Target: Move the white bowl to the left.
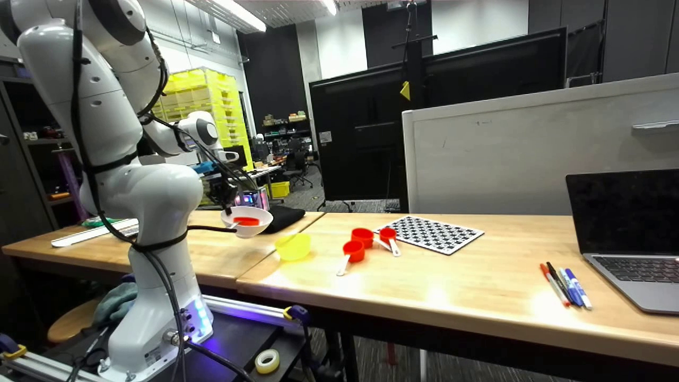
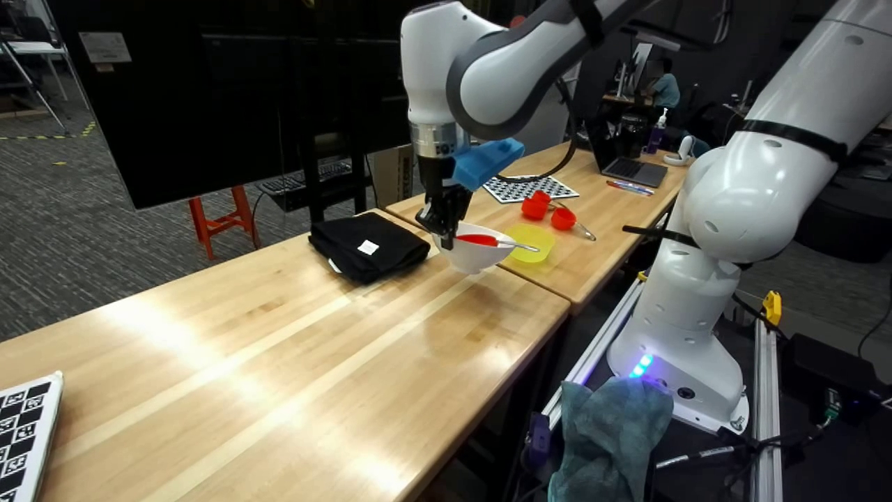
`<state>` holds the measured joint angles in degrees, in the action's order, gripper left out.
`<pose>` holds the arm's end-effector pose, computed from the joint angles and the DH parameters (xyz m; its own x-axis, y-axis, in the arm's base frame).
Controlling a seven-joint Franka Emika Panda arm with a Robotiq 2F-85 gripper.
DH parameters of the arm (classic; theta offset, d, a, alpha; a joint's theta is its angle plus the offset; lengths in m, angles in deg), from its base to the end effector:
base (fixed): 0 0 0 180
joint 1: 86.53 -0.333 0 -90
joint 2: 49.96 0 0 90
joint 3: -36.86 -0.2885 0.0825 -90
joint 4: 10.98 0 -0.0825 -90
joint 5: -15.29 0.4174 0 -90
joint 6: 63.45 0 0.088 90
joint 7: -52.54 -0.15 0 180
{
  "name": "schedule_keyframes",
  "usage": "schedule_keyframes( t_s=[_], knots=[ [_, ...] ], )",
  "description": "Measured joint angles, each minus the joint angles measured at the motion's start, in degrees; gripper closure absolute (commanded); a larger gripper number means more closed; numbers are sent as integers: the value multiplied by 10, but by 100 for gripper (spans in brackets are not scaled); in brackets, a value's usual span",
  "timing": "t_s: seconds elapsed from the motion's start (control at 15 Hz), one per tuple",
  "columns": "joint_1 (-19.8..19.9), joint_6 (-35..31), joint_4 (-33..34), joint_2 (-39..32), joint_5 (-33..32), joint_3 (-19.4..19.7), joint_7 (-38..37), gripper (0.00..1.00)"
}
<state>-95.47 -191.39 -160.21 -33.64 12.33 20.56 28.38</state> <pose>0.3986 0.1716 0.2481 0.9984 0.0346 -0.0440 0.0407 -0.9883 0.1469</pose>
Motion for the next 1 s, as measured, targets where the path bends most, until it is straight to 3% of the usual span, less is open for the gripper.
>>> schedule_keyframes(
  t_s=[0.33,0.87,0.93,1.0],
  knots=[
    [-8,-20,46,-72,-2,-23,-44,99],
    [-59,-14,111,-161,-17,-46,-147,99],
    [-63,-12,117,-166,-17,-46,-150,71],
    [-65,-10,122,-169,-17,-46,-150,70]
  ],
)
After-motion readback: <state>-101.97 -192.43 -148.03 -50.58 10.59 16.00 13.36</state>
